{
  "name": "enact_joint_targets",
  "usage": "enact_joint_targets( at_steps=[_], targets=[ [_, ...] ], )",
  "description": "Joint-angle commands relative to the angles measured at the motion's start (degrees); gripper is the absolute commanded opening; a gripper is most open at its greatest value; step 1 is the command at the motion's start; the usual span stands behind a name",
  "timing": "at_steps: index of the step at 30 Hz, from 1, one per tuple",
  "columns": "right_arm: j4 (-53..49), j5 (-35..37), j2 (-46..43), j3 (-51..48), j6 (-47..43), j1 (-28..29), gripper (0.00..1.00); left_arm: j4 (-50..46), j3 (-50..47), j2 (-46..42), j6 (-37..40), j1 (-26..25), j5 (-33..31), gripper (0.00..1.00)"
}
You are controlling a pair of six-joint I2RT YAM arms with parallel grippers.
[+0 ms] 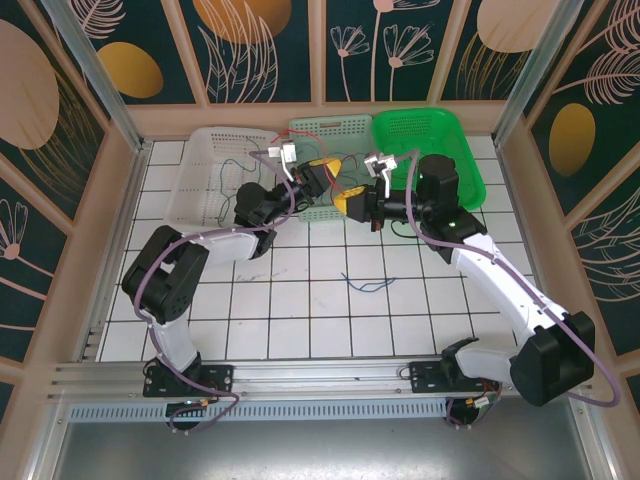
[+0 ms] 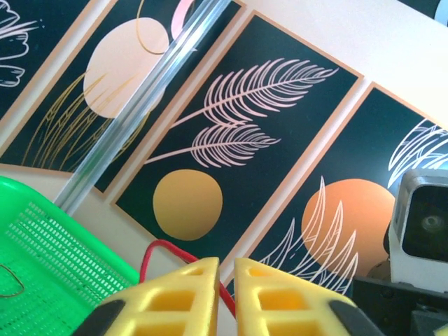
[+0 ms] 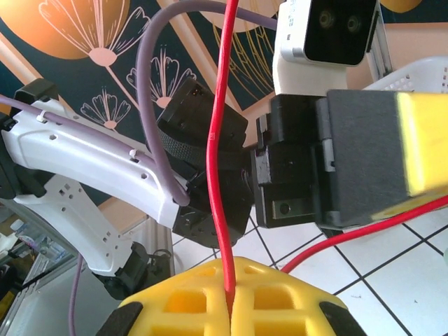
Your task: Untangle the cables
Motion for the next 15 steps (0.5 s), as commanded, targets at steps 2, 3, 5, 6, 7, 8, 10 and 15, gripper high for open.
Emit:
enact_joint_targets(
  at_steps=[2,3,5,6,7,8,10,15],
  targets=[
    [1.98,3.00,-1.52,0.54,0.08,-0.22,0.00,4.62,-1.14,-1.20,0.45,0.50,-0.29,0.00],
    [3.32,3.57,-1.92,-0.07,1.04,-0.66,0.00,5.73,-3.04,-1.46,0.43,0.46,-0.64,0.00],
    [5.73,6.02,-2.55,-1.22,3.25,-1.57,0.00,8.47,-4.76,-2.00,0.10,0.52,-1.62,0.00],
    [7.16,5.91,-2.74,-1.81,4.03,-2.15,0.00,9.74,-5.67,-2.34,-0.08,0.46,-2.06,0.00],
    [8.66,4.82,-2.82,-2.32,4.79,-2.60,0.00,10.10,-6.19,-2.53,-0.12,0.46,-2.50,0.00],
    [9.85,3.74,-2.70,-2.43,5.51,-2.70,0.00,9.76,-6.32,-2.69,-0.13,0.48,-2.59,0.00],
    [8.83,1.97,-1.94,-1.61,4.93,-2.51,0.00,7.86,-5.77,-2.97,0.07,0.48,-2.18,0.11],
    [0.19,1.28,-2.11,1.21,-0.73,-1.99,0.00,3.72,-5.77,-4.91,0.91,0.70,-3.08,0.62]
  ],
)
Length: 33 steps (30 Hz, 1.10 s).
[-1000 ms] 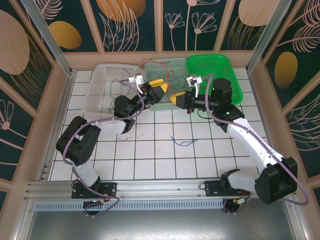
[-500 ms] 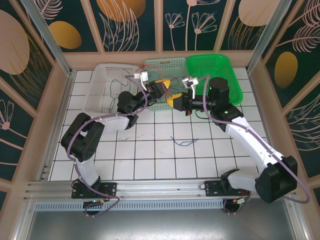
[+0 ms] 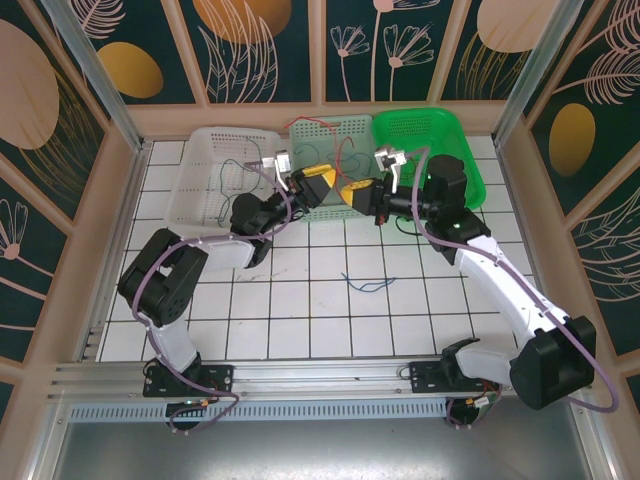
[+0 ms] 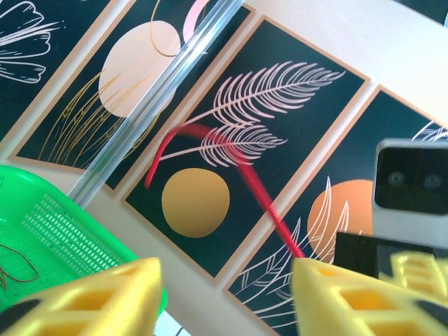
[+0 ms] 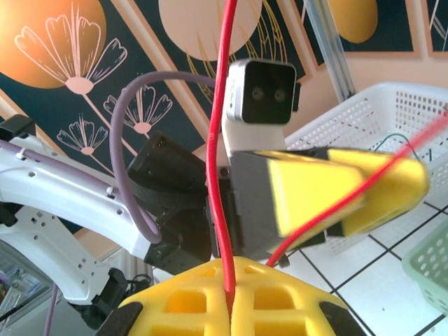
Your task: Untangle the cables
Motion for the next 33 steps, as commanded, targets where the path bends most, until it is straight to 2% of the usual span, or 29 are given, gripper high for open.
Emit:
enact_joint_targets(
  at_steps=[1,4,9,19,24,26,29,33],
  targets=[
    [-3.68,-1.29,-1.29,2.53,-3.89,0.24,0.00,0.16,-0.06,-3.29,0.75,0.72,-1.07,0.65],
    [-5.28,-0.94,-1.69,2.62,-4.95,0.05,0.00,1.01,-0.27,-3.68,-0.65,1.01,-0.83,0.74],
    [-5.78,-0.87,-0.71,2.81,-5.58,0.13,0.00,4.17,0.96,-2.01,-4.78,1.15,1.09,0.78],
    [-4.06,-3.03,0.29,3.00,-5.63,0.99,0.00,5.79,6.71,3.16,-12.02,1.11,5.24,0.76],
    [-4.60,-3.49,2.02,4.17,-6.33,1.62,0.00,6.14,8.04,4.25,-13.00,1.11,6.77,0.71],
    [-4.74,-3.67,2.54,4.75,-6.61,1.80,0.00,6.14,8.49,4.52,-13.24,1.11,7.56,0.62],
    [-5.07,-3.34,2.52,5.00,-7.03,2.03,0.00,6.97,7.67,4.27,-12.86,1.13,6.78,0.35],
    [-5.49,-1.53,1.24,4.10,-6.70,1.67,0.00,7.50,5.18,2.89,-10.01,1.14,4.28,0.08]
  ],
)
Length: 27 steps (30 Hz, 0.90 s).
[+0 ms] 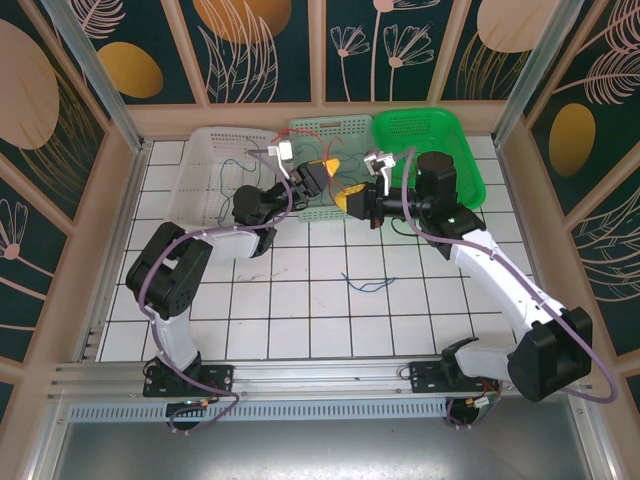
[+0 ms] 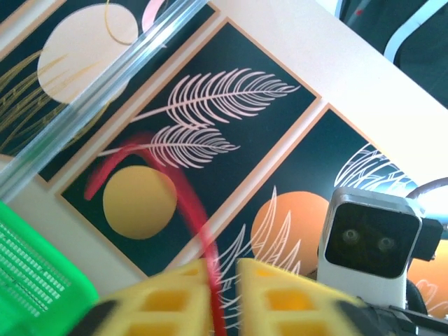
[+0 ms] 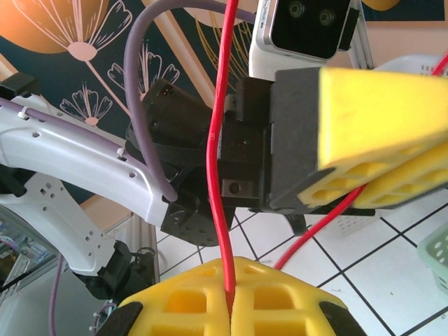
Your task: Untangle the cables
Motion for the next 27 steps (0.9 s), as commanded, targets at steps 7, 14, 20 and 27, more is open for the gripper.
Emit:
enact_joint_targets(
  at_steps=[7,14,20,27],
  targets=[
    [15.71,10.29,-4.74,-6.35,11.57,-4.92,0.00,9.47,-8.57,-3.50,3.79,0.40,-6.54,0.00],
    [34.37,22.21,-3.95,-13.44,27.60,-6.71,0.00,18.73,-15.48,-3.99,4.93,-1.69,-15.34,0.00],
    [48.96,31.78,-3.43,-20.44,42.23,-6.89,0.00,18.78,-16.11,-5.03,12.25,-6.79,-21.82,0.00],
    [57.24,41.46,-4.38,-27.88,56.81,-8.70,0.00,18.78,-19.78,-8.14,16.97,-9.18,-29.31,0.00]
  ],
)
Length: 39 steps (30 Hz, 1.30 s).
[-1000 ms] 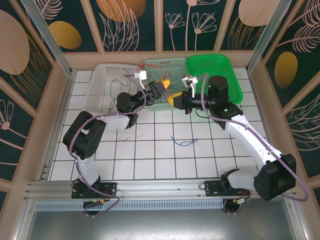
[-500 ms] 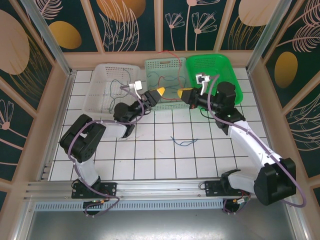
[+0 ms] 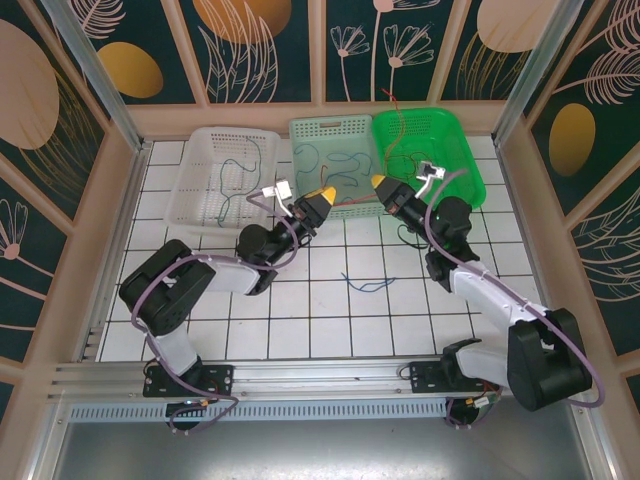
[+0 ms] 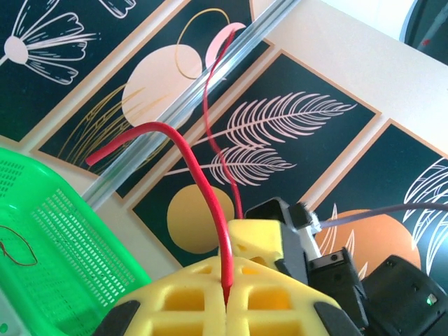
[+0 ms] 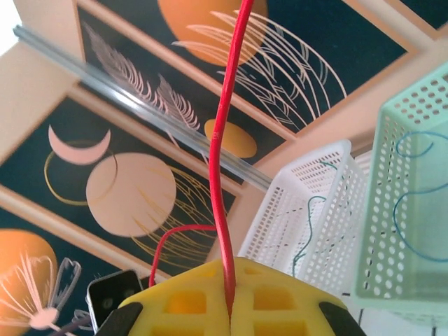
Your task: Untangle the cables
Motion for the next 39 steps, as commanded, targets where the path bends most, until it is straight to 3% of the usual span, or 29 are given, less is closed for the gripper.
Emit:
enact_joint_targets(
  at_steps=[1,10,13,16,18,22,25,28,34,39],
  targets=[
    [12.83,11.79,-1.09,-1.92,10.99,-2.86,0.00,14.24,-2.17,-2.00,4.01,0.39,-6.54,0.01],
    [21.40,16.91,-1.75,-6.04,17.27,-3.21,0.00,14.24,-4.75,-2.13,4.45,-2.37,-13.00,0.04],
    [13.14,11.10,-2.57,-2.65,12.66,-4.78,0.00,14.27,-6.39,-2.14,5.90,-2.64,-13.37,0.21],
    [-9.43,4.02,-4.05,7.86,-5.05,-4.90,0.00,14.15,-10.63,-5.99,8.46,-2.58,-17.93,0.55],
    [-24.75,0.79,-3.98,15.00,-17.64,-4.73,0.00,11.70,-13.63,-9.45,10.97,-2.39,-21.37,0.67],
    [-45.33,-4.33,-3.42,24.06,-35.66,-4.97,0.00,-13.62,-10.06,-18.94,15.88,-0.37,-19.25,0.83],
    [-51.11,-10.75,-2.51,26.14,-42.49,-4.90,0.00,-33.55,-1.05,-21.80,23.51,0.23,-16.15,0.91],
    [-55.03,-16.16,-1.28,27.27,-47.87,-4.72,0.00,-49.21,7.82,-21.22,30.47,0.79,-14.28,0.92],
    [-66.60,-21.53,0.82,32.05,-58.47,-2.78,0.00,-62.89,16.78,-17.44,41.76,2.77,-4.35,0.90],
    [-69.64,-23.54,0.77,34.17,-61.31,-1.61,0.00,-73.33,24.75,-11.33,47.93,2.94,-0.93,0.86]
  ],
)
